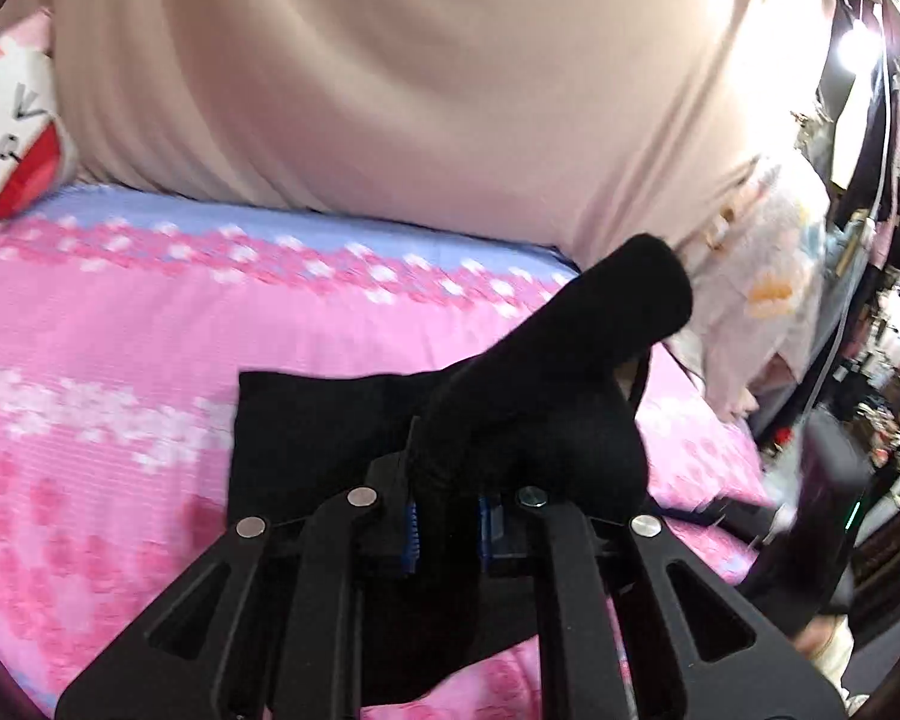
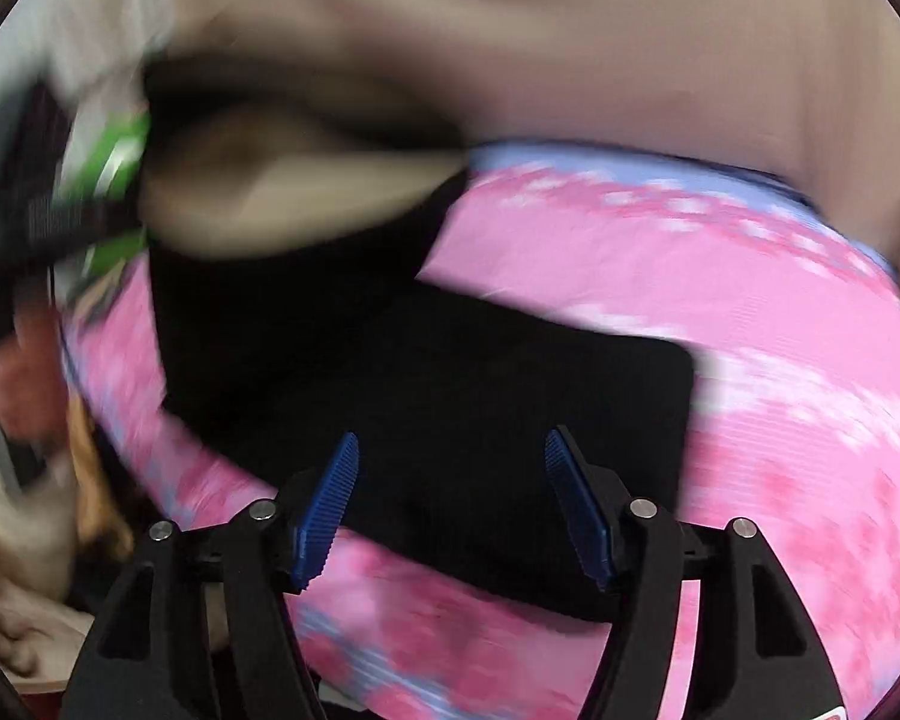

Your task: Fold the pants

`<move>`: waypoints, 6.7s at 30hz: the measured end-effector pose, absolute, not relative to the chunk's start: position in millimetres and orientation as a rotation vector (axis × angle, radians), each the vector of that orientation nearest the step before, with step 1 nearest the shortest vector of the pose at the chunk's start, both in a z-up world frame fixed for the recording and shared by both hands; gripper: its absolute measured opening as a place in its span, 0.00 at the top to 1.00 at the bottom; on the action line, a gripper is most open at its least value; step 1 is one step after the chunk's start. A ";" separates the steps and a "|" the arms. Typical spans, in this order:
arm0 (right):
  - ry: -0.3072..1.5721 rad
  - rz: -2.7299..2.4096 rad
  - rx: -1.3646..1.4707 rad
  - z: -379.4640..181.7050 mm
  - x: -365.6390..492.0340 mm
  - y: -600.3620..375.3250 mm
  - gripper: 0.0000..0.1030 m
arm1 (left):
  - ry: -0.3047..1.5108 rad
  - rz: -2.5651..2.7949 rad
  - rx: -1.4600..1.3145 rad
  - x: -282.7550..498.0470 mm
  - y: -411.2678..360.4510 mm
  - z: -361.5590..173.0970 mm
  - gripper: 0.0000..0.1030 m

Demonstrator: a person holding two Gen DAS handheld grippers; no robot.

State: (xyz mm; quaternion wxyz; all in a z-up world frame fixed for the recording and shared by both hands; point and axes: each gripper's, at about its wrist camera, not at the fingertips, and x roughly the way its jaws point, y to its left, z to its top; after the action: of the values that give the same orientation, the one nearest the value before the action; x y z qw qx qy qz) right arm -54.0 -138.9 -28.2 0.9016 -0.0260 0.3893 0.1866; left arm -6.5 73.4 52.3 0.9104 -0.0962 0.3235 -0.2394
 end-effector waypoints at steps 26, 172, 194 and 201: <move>0.871 0.632 0.661 -49.8 -15.8 -223.7 0.28 | 0.759 -0.566 -0.128 -1.9 22.1 27.2 0.86; 0.919 0.247 0.576 -93.1 -24.9 -268.9 0.57 | 1.035 -0.381 -0.302 6.3 72.5 -70.2 0.60; 0.958 0.232 0.531 -87.1 -62.4 -244.5 0.19 | 1.017 -0.245 -0.083 -34.2 59.7 -62.9 0.05; 0.941 0.239 0.521 -93.4 -53.1 -238.3 0.16 | 1.075 -0.298 -0.164 -24.8 53.2 -81.2 0.04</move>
State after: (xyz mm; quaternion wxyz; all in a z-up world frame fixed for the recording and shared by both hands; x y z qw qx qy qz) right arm -53.1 -238.3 -93.4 0.8521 0.2476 0.4469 0.1136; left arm -24.8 53.2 -81.2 0.8452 -0.0777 0.5095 -0.1414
